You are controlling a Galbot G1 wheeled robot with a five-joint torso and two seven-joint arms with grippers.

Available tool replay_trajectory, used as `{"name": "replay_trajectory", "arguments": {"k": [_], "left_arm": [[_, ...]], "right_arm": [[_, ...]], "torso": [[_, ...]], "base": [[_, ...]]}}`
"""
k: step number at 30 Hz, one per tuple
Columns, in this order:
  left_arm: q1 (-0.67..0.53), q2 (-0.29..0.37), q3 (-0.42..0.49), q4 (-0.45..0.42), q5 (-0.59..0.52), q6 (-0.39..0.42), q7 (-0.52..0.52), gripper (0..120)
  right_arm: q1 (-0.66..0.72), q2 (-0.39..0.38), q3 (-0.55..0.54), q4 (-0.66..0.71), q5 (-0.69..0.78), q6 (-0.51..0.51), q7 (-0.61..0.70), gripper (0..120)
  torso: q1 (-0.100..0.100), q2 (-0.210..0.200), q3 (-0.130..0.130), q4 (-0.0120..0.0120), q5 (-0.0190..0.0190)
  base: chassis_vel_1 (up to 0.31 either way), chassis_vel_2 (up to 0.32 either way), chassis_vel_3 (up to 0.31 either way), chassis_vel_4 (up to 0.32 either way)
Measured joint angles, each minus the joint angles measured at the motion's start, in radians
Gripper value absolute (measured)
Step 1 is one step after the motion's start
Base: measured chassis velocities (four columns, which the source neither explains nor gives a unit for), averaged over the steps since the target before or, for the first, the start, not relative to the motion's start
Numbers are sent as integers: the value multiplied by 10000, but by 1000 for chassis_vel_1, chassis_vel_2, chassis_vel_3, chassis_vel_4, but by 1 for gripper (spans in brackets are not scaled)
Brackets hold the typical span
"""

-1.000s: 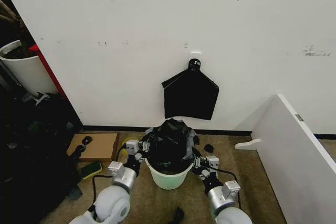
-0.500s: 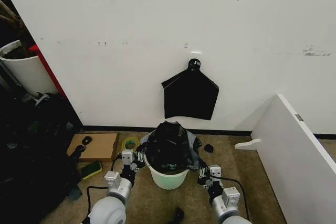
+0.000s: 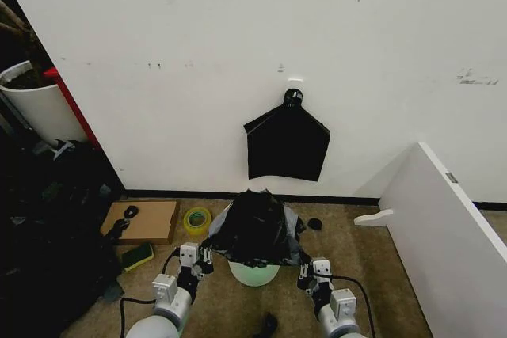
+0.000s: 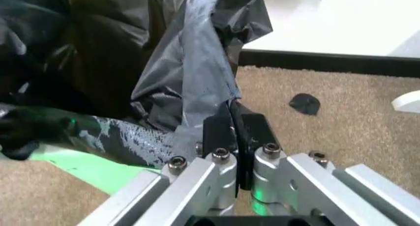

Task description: Place the garbage bag over the trash bin.

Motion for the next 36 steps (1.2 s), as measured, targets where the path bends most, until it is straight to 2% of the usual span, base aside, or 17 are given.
{"name": "replay_trajectory", "arguments": {"k": [10, 17, 36], "left_arm": [[657, 92, -65, -163, 82, 354, -160, 0], [776, 68, -90, 59, 215, 411, -160, 0], [-166, -153, 286, 786, 191, 1064, -276, 0]], "right_arm": [[75, 39, -206, -100, -217, -245, 91, 0], [111, -132, -300, -241, -444, -647, 125, 0], [748, -463, -406, -758, -27, -1648, -279, 0]], "torso": [[1, 0, 0, 0, 0], [1, 0, 0, 0, 0], [1, 0, 1, 0, -1]], "base": [[0, 0, 0, 0], [0, 0, 0, 0], [0, 0, 0, 0]]}}
